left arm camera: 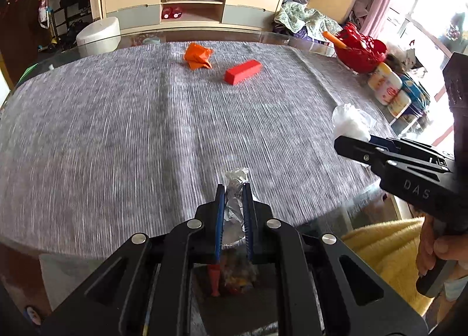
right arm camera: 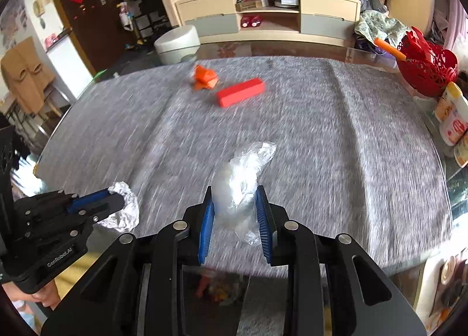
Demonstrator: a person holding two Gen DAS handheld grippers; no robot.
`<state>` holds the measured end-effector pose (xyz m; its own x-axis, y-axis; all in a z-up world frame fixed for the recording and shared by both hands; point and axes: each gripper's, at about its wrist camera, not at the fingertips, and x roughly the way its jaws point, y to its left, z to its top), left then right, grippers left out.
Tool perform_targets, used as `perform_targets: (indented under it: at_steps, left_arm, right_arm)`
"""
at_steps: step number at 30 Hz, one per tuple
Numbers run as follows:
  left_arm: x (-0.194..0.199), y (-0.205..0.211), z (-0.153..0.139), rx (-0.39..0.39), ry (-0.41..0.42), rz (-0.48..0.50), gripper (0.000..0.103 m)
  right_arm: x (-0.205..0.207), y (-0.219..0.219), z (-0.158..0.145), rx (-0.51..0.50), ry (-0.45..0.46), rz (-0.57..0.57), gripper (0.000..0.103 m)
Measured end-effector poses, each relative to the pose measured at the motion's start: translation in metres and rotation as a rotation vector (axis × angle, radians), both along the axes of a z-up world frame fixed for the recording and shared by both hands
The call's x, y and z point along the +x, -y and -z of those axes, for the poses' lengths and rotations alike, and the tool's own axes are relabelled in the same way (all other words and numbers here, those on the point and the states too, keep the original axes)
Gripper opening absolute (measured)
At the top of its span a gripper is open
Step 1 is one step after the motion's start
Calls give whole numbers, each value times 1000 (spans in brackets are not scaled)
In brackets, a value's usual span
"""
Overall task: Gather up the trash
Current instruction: 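Carry the foil and tissue to the black bin and open both tools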
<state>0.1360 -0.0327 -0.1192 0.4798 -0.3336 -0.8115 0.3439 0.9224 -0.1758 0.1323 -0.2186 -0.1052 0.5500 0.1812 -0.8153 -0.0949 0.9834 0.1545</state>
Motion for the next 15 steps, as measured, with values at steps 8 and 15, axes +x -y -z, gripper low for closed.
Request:
perform_targets:
  at_steps: [8,15]
  left_arm:
    - [-54,-3,13,11,-9,27,11]
    - [-86,-1,50,21,-88,46,11]
  right_arm:
    - [-53,-20,23,5,-47,-67,29]
    - [-79,-30,64,28,-146,-86,29]
